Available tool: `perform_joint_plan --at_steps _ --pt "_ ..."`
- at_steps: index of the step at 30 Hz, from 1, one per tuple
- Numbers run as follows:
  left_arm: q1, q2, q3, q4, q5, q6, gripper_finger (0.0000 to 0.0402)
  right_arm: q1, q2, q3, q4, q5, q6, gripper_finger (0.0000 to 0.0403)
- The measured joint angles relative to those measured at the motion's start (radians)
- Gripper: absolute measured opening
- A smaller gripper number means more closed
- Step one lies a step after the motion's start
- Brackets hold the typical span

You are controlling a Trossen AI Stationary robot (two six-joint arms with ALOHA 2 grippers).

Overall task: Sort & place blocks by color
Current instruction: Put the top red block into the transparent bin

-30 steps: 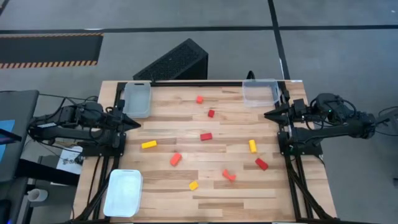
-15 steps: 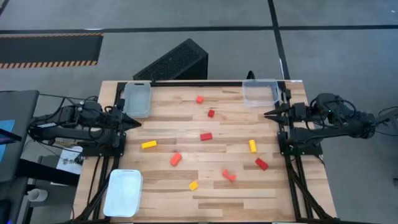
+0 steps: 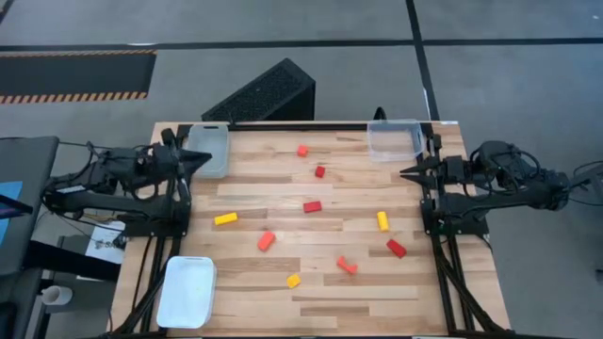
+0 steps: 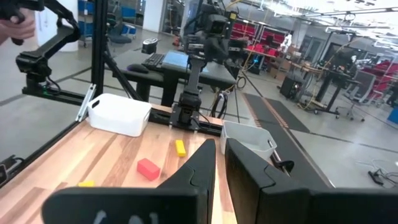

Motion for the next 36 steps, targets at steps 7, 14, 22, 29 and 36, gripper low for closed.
perform_joint_plan --at_steps 7,14,22,29,36 --pt "0.0 0.0 0.0 0.022 0.066 -0.148 0.0 0.0 0.0 0.0 0.0 0.0 0.0 0.0064" --pt "0.0 0.0 0.0 0.021 0.066 -0.155 0.0 0.0 0.0 0.0 0.0 -0.001 0.0 0.0064" --pt "0.0 0.001 -0.024 -0.004 0.064 -0.148 0.0 -0.001 0.0 0.0 -0.001 -0.001 0.034 0.0064" --pt "0.0 0.0 -0.024 -0.051 0.065 -0.185 0.0 -0.001 0.001 0.0 -0.001 0.011 0.14 0.0064" --pt "0.0 0.0 -0.024 -0.047 0.043 -0.178 0.0 -0.001 0.171 0.002 -0.026 0.102 0.217 0.0064"
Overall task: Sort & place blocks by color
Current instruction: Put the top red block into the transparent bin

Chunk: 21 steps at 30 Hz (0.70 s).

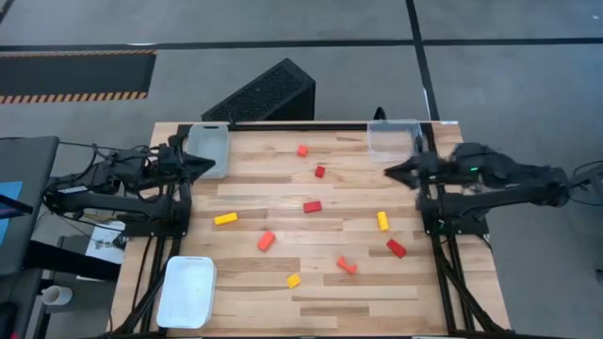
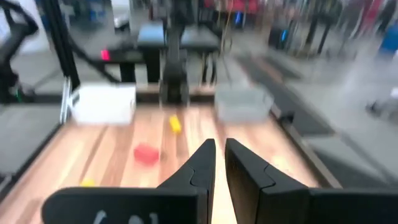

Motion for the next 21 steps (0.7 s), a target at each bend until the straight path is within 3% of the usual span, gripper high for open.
perform_joint_plan --at_steps 7,15,21 --pt "0.0 0.0 0.0 0.014 -0.013 0.003 0.0 -0.035 0.225 -0.003 -0.066 0.035 0.049 0.0064" --pt "0.0 0.0 0.0 0.017 -0.076 0.042 0.0 -0.174 0.394 -0.002 -0.089 0.043 0.058 0.0066" --pt "0.0 0.0 0.0 0.046 -0.095 0.036 0.0 -0.244 0.483 -0.002 -0.073 0.031 0.046 0.0115"
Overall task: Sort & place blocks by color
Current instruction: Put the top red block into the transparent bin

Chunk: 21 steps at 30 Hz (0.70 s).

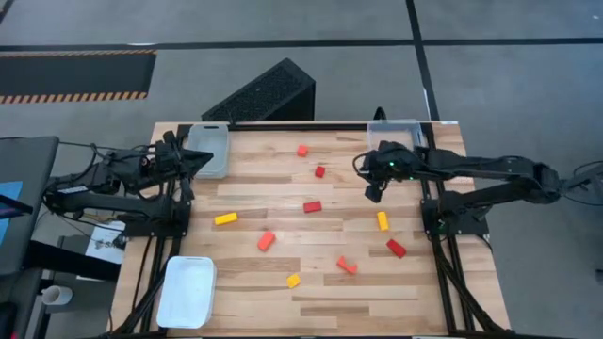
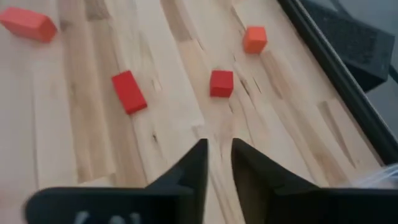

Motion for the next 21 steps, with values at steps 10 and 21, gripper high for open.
perform_joint_plan --at_steps 10,21 --pt "0.0 0.0 0.0 0.098 0.0 0.059 0.0 -0.096 0.198 0.0 0.221 -0.028 0.0 0.0282" --pt "0.0 0.0 0.0 0.158 0.001 0.108 0.0 -0.165 0.56 0.157 0.376 -0.117 -0.031 0.0327"
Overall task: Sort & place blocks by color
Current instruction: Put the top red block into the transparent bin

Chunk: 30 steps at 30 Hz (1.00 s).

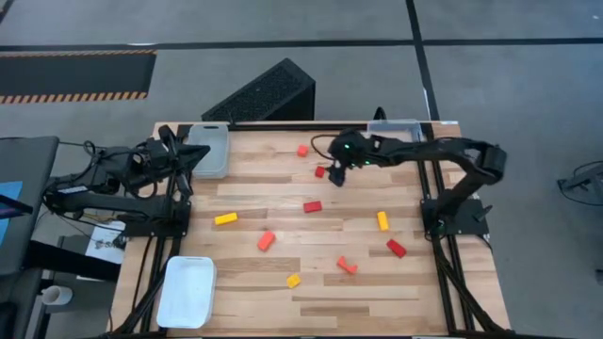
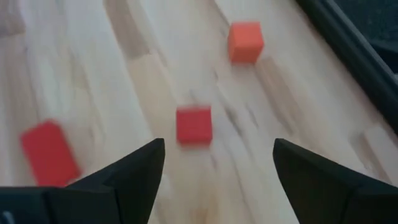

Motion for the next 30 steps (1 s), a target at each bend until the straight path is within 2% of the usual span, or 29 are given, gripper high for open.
perform_joint_plan --at_steps 11,16,24,30 --pt "0.0 0.0 0.0 -0.001 0.0 0.019 0.0 -0.013 0.311 0.233 -0.056 -0.019 -0.004 0.0327" --pt "0.0 0.0 0.0 -0.005 0.0 0.021 0.0 -0.019 0.386 0.297 -0.139 -0.017 -0.004 0.0327" --pt "0.001 0.0 0.0 -0.006 0.0 0.042 0.0 -0.01 0.365 0.315 -0.216 -0.016 -0.032 0.0327" --pt "0.0 0.0 0.0 -0.007 0.0 0.044 0.0 -0.001 0.3 0.317 -0.274 -0.014 -0.144 0.0327"
